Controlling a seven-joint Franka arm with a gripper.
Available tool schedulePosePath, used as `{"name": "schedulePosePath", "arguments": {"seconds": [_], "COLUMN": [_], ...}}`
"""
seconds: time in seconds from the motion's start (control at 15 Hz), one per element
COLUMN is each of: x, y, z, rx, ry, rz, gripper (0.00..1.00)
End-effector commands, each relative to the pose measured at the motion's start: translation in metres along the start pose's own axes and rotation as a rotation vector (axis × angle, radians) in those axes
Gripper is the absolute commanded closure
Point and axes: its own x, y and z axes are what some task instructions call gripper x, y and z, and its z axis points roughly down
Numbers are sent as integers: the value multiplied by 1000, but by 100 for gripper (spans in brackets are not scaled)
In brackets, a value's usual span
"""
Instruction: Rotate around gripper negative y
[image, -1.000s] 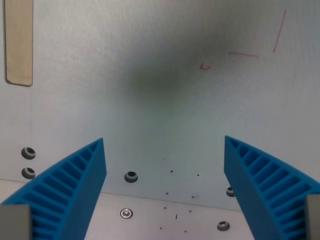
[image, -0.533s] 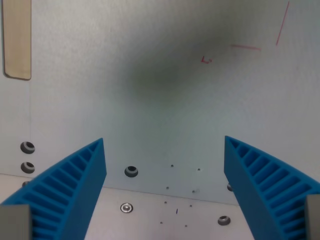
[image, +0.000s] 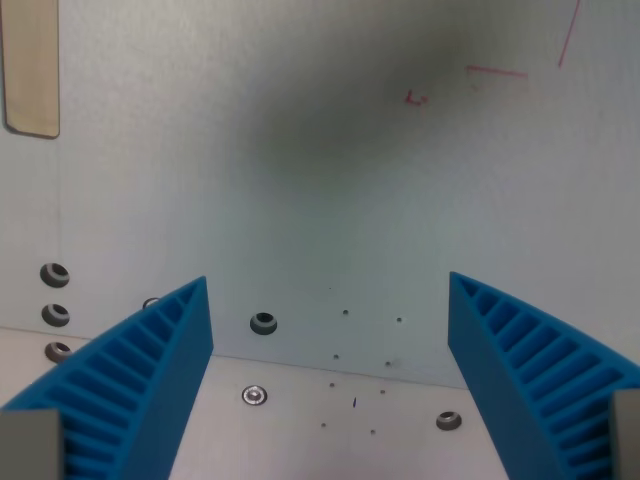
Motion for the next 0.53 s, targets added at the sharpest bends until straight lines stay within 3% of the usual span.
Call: {"name": "schedulePosePath", "arguments": {"seconds": [0.07, 0.53], "x": [8, 8], "y": [1, 1], "z": [-6, -6], "rx": [-7, -6], "ry": [-184, -266], "rz": [1, 1], "gripper": [0, 0]}}
